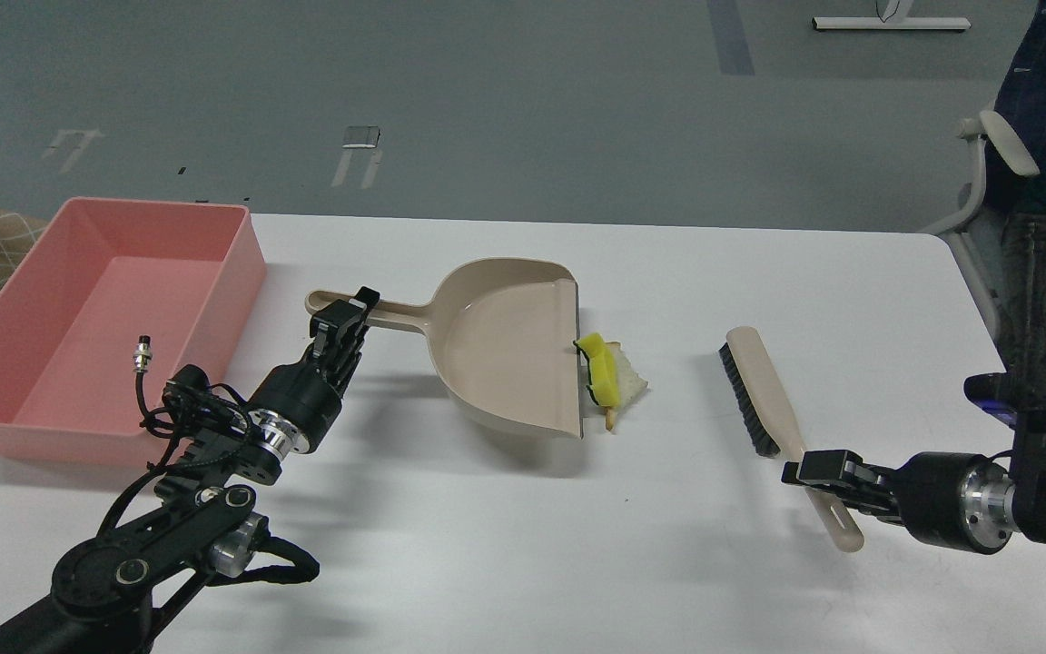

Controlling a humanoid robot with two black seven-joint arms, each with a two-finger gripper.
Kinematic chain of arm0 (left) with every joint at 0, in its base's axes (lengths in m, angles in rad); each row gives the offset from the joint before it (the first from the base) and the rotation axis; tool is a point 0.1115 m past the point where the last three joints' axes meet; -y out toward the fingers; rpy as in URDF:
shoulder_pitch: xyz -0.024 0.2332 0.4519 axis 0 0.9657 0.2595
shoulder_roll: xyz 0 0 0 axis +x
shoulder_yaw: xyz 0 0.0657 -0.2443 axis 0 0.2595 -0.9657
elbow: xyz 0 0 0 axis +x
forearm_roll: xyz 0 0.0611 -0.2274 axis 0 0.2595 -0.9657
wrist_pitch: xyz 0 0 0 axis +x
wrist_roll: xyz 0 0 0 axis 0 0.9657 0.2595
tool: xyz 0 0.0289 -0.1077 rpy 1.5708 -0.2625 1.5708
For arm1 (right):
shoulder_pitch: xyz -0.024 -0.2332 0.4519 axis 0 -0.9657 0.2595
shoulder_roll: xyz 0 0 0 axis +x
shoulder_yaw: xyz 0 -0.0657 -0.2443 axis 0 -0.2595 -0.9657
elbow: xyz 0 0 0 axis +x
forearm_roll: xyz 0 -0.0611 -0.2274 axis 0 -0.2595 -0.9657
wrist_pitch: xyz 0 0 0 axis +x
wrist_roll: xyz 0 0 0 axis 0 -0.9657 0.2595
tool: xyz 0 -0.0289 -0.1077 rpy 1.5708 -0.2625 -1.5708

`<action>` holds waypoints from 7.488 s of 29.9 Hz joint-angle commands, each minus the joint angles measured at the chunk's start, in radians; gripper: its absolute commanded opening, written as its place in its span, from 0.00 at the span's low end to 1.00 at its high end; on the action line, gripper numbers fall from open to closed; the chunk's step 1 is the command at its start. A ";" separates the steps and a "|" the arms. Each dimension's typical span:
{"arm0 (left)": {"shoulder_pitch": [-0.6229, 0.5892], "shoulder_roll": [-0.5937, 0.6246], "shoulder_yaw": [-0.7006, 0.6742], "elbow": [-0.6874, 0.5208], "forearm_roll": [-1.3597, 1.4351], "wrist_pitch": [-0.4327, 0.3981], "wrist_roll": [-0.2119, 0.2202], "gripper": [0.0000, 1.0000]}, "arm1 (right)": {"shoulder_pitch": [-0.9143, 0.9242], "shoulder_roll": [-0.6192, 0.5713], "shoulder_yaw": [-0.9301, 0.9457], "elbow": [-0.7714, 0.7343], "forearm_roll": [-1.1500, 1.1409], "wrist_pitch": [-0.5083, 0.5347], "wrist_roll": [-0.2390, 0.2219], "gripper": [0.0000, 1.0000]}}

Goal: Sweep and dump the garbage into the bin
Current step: 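Grasp the wooden brush handle with the right gripper and lift it, then sweep the yellow sponge and scrap into the dustpan with the brush, then lift the brush away and raise the dustpan with the left gripper, then tilt the dustpan over the pink bin to dump its contents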

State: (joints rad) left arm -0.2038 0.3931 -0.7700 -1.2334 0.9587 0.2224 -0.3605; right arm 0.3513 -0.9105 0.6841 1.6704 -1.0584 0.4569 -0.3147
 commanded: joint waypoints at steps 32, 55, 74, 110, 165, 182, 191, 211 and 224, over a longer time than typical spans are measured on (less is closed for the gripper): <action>0.003 0.018 0.005 0.005 0.017 0.000 -0.012 0.00 | 0.071 0.031 0.002 0.032 0.005 0.032 -0.041 0.00; 0.011 0.064 0.012 0.025 0.161 0.018 -0.005 0.00 | 0.087 0.156 0.005 -0.020 0.032 0.032 -0.049 0.00; 0.014 0.066 0.012 0.025 0.161 0.018 -0.008 0.00 | 0.117 0.314 0.000 -0.090 0.096 0.032 -0.084 0.00; 0.015 0.064 0.014 0.025 0.161 0.018 -0.011 0.00 | 0.225 0.406 -0.170 -0.090 0.092 0.032 -0.147 0.00; 0.017 0.024 -0.020 0.025 -0.049 0.006 -0.014 0.00 | 0.399 0.457 -0.026 -0.144 0.098 0.032 -0.167 0.00; -0.046 0.199 -0.155 -0.015 -0.227 -0.023 0.017 0.00 | 0.229 0.228 0.089 -0.115 0.136 0.032 -0.150 0.00; -0.010 0.364 -0.330 -0.026 -0.362 -0.106 0.034 0.00 | 0.172 0.229 0.094 -0.103 0.136 0.032 -0.150 0.00; 0.267 0.736 -0.500 0.104 -0.397 -0.213 -0.057 0.00 | 0.106 0.239 0.089 -0.046 0.135 0.032 -0.150 0.00; 0.270 0.800 -0.496 0.144 0.055 -0.120 -0.128 0.00 | 0.104 0.251 0.087 -0.046 0.133 0.032 -0.150 0.00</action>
State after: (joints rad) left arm 0.0658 1.1891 -1.2660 -1.0881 0.9312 0.0678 -0.4886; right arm 0.4555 -0.6651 0.7734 1.6242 -0.9242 0.4888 -0.4648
